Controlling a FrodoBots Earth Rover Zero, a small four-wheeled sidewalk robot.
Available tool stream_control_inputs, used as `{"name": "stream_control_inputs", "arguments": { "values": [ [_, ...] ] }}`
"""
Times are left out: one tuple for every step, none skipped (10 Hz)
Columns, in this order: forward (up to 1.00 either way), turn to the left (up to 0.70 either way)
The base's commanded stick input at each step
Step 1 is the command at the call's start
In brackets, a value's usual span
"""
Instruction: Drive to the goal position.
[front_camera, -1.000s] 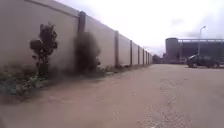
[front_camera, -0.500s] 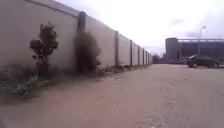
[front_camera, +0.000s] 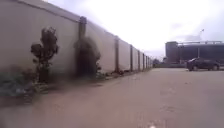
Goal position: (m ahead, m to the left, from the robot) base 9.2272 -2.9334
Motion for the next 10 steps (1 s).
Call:
{"name": "stream_control_inputs", "arguments": {
  "values": [
    [1.0,-0.27],
    [1.0,-0.27],
    [1.0,-0.27],
    [1.0,-0.27],
    [1.0,-0.27],
    [1.0,-0.27],
    [1.0,-0.27],
    [1.0,-0.27],
    [1.0,-0.27],
    [1.0,-0.06]
  ]
}}
